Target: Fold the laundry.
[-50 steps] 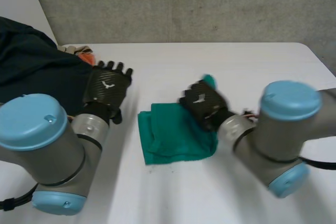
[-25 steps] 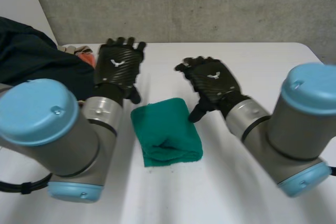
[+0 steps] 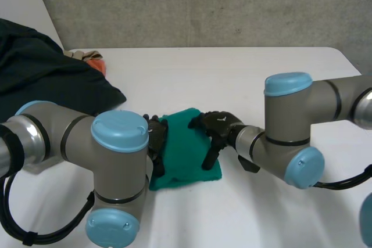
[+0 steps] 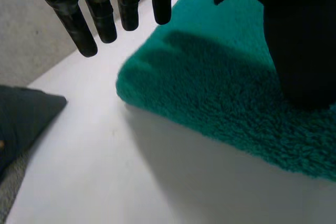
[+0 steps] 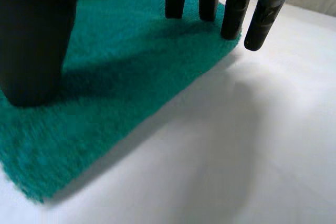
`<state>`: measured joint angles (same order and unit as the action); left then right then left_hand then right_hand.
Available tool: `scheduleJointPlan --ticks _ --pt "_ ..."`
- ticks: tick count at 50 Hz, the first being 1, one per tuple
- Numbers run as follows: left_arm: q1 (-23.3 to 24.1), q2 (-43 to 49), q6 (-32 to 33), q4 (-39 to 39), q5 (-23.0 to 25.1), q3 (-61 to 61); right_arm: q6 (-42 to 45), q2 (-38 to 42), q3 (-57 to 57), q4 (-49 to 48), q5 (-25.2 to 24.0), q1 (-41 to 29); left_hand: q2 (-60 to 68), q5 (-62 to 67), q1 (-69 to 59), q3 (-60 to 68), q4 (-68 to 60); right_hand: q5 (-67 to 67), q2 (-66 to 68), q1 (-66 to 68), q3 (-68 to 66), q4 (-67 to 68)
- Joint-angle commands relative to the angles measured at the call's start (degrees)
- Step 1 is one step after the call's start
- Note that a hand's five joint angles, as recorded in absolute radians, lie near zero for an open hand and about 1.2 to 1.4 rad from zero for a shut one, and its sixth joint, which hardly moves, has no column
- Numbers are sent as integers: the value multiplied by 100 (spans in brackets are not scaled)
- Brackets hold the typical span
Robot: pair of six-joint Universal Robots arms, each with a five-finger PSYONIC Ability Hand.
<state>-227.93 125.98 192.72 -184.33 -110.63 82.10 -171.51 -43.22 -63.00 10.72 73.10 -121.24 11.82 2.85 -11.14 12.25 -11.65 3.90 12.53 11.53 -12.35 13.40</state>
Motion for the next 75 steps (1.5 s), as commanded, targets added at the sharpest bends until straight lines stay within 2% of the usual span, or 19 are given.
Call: scheduleJointPlan --ticks 1,6,11,15,16,18,19,23,26,35,48,52,56,57,58,63,64,68,75 --pt "-216 172 249 -86 445 26 873 68 25 -44 573 -119 108 5 -176 66 -126 -390 -253 -153 235 -340" --pt "-234 -3 267 -104 779 -36 637 -388 -186 -167 635 -102 108 6 -177 66 -126 -390 -253 -153 235 -340" --pt "-304 -776 267 -305 1288 34 -415 -1362 -1193 -999 644 3 75 -28 -143 32 -93 -390 -253 -153 235 -340" --pt "-594 -1233 284 -490 1999 140 -891 -1812 -2037 -1589 609 424 108 5 -176 65 -126 -390 -253 -153 235 -340" --pt "-768 -1408 284 -499 2401 192 -971 -1856 -2162 -1643 591 530 141 39 -210 99 -159 -390 -253 -153 235 -340" --pt "-875 -1523 284 -490 2720 219 -1068 -1901 -2365 -1696 556 636 158 56 -227 116 -176 -390 -253 -153 235 -340" --pt "-980 -1637 284 -473 3096 245 -1130 -1901 -2557 -1696 478 715 192 89 -260 149 -210 -390 -253 -153 235 -340" --pt "-1130 -1779 258 -394 3949 324 -1218 -1822 -2892 -1740 118 760 276 174 -345 234 -294 -390 -253 -153 235 -340" --pt "-1218 -1797 258 -341 4242 360 -1279 -1533 -2963 -1810 -172 742 276 174 -345 234 -294 -390 -253 -153 235 -340" --pt "-1236 -1840 275 -297 4251 430 -1982 -1110 -2735 -2294 -367 611 293 190 -361 251 -311 -390 -253 -153 235 -340" --pt "-1227 -1840 267 -297 4251 456 -2079 -460 -2085 -2347 -297 127 293 190 -361 251 -311 475 612 712 -630 525" --pt "-1245 -1849 267 -297 4260 500 -2097 -363 -1953 -2356 -279 57 293 190 -361 251 -311 1837 1973 2074 -1992 1886" --pt "-1245 -1849 267 -297 4251 509 -2088 -257 -1769 -2373 -253 48 293 190 -361 251 -311 4556 4693 4793 -4711 4606" --pt "-1236 -1849 267 -306 4251 518 -2097 -214 -1690 -2373 -200 57 293 190 -361 251 -311 6130 6266 6366 -6284 6179" --pt "-1236 -1849 267 -306 4251 518 -2097 -205 -1654 -2373 -156 57 293 190 -361 251 -311 6606 6742 6843 -6761 6655" --pt "-1236 -1849 275 -323 4251 518 -2071 -204 -1522 -2364 414 65 276 174 -345 234 -294 6610 6747 6847 -6765 6660" --pt "-1236 -1849 267 -323 4251 518 -2018 -248 -1470 -2373 650 74 276 174 -345 234 -294 6610 6747 6847 -6765 6660" --pt "-1236 -1849 267 -350 4260 518 -1939 -231 -1181 -2365 881 336 276 174 -345 234 -294 6610 6747 6847 -6765 6660" --pt "-1236 -1841 258 -367 4260 430 -1605 -20 -556 -2382 978 917 293 190 -361 251 -311 6610 6747 6847 -6765 6660"
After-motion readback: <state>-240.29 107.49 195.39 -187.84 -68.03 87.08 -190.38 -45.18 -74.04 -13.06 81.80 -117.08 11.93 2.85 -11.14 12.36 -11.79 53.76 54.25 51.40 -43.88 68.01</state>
